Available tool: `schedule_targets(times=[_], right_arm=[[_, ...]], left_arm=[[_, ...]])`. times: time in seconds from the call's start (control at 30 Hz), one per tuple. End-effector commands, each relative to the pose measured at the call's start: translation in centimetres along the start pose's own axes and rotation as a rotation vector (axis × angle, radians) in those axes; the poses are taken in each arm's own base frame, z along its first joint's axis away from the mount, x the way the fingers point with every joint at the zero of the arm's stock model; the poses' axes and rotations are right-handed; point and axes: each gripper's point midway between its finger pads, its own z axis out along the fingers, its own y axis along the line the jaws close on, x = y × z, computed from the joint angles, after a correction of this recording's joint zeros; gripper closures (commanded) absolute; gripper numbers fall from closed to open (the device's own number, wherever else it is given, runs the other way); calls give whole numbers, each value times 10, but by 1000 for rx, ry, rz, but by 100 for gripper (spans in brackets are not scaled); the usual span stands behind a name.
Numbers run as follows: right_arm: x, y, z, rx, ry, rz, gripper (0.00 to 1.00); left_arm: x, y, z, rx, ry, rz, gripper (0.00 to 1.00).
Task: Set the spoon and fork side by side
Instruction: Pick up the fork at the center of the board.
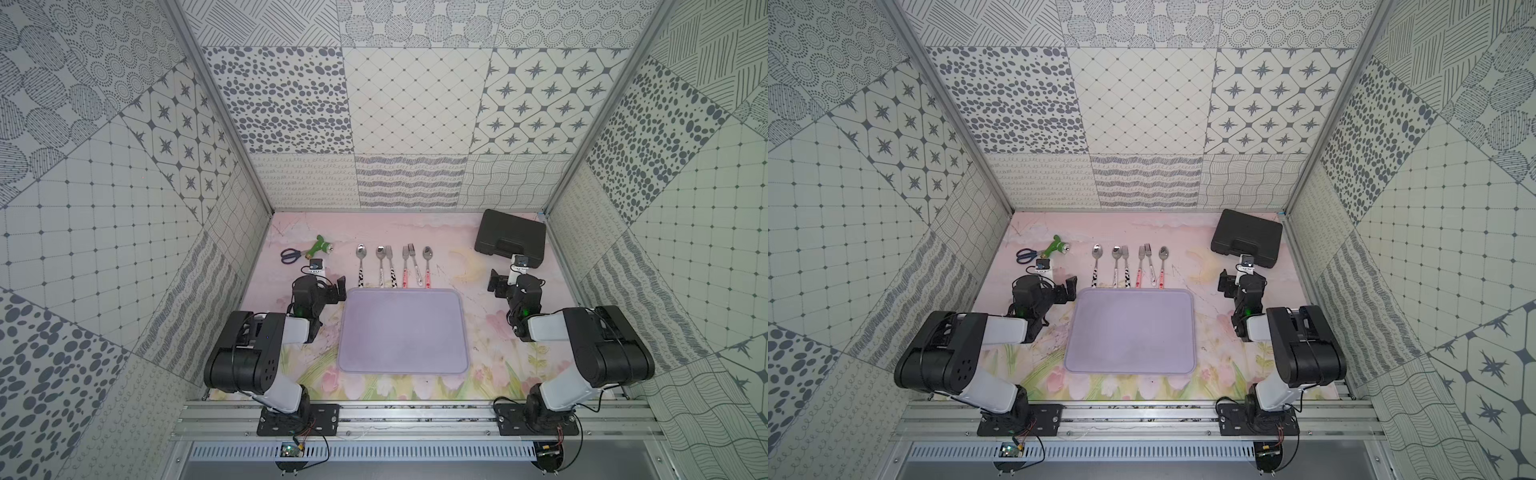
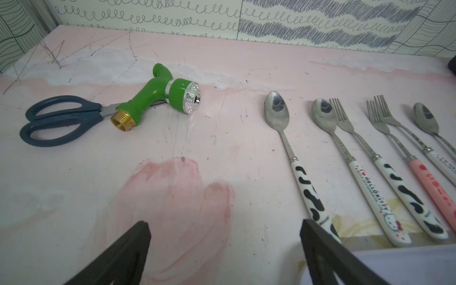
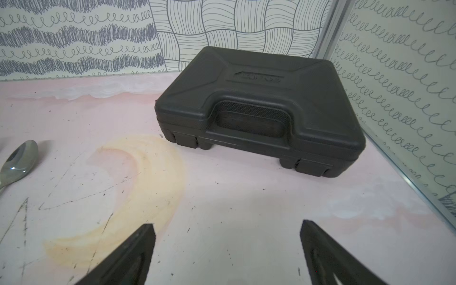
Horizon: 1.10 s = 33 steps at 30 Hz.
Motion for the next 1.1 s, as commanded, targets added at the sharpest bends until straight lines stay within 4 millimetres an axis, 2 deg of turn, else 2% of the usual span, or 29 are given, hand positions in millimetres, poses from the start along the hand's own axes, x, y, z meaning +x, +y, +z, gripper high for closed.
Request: schedule_targets(times=[0.0,0.43,0.53,0.67,0.77,0.83,0.87,0.9,0.97,1.0,1.07], right_arm=[[-19,0,-7,24,-88,-10,3],[-22,0,-10,43,-103,-16,3],[-36,-2,-21,66,-131,-17,3],[-60,11,-32,41,-87,-60,3],[-74,3,-41,77,-71,67,3],[-87,9,-46,37,-74,114,3],[-86,13,-49,11,-59,131,3],[-103,17,-53,-15,-74,172,3],[-115,19,-61,-38,-65,249,3],[-118,18,-65,-34,-55,302,3],[-122,12,-73,-12,-33,399,3]], left_arm=[[-5,-3,-1,17,-12,6,1],[-7,-1,0,0,-19,13,1],[-19,-1,-6,-36,19,10,1],[-34,9,-20,-119,24,-31,1],[-55,17,-37,-176,-8,-149,1],[-66,15,-50,-174,-9,-238,1],[-70,16,-56,-181,-1,-301,1],[-71,17,-62,-193,14,-370,1],[-64,25,-74,-259,42,-526,1],[-52,34,-81,-331,70,-641,0],[-49,28,-81,-269,119,-734,0]])
